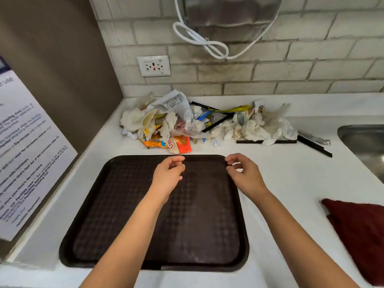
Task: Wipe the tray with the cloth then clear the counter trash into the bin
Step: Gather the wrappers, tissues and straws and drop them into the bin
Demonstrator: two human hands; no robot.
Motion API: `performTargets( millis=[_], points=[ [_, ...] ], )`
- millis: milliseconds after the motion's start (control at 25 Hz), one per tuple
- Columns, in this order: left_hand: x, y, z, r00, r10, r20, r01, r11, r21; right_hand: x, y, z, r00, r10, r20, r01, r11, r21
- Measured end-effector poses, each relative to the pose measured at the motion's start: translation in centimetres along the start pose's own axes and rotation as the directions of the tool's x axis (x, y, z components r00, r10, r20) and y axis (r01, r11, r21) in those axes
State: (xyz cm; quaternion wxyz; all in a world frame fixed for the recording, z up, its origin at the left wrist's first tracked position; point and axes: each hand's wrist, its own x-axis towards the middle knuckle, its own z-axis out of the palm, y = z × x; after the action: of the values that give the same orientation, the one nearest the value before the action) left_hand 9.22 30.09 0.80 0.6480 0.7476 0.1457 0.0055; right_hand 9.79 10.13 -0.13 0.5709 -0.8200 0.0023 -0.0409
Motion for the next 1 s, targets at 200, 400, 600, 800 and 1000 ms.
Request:
performTargets(
  millis=[200, 400, 600, 800, 1000],
  points=[
    [6.8, 0.7, -0.8, 0.99, -0.014, -0.139, 0.012, 1.0, -0.012, 6.4, -0.8, 4.0, 0.968, -0.242, 0.069, 0.251, 0.906, -0.34],
    [13.3, -0.4, 0.8, 0.974, -0.08, -0.212, 0.114, 0.981, 0.158, 12.0, -0.9, 8.4, 0.919, -0.329, 0.217, 0.387, 0.645, -0.659],
    [17.3, -1.0, 2.7, 0.96, -0.08, -0.269, 0.201, 0.863, 0.464, 15.5, 0.6, 9.9, 0.939, -0.207, 0.274, 0.343, 0.525, -0.779],
    [18.3, -0.7, 2.6, 0.931, -0.108, -0.348, 0.239, 0.902, 0.36, 14.0, 0.6, 8.4, 0.938, -0.317, 0.142, 0.342, 0.768, -0.542],
    [17.2, 0.2, 0.5, 0.938, -0.119, -0.325, 0.133, 0.991, 0.024, 13.0, 0.5, 5.8, 0.927, -0.352, -0.126, 0.289, 0.889, -0.356]
  ],
)
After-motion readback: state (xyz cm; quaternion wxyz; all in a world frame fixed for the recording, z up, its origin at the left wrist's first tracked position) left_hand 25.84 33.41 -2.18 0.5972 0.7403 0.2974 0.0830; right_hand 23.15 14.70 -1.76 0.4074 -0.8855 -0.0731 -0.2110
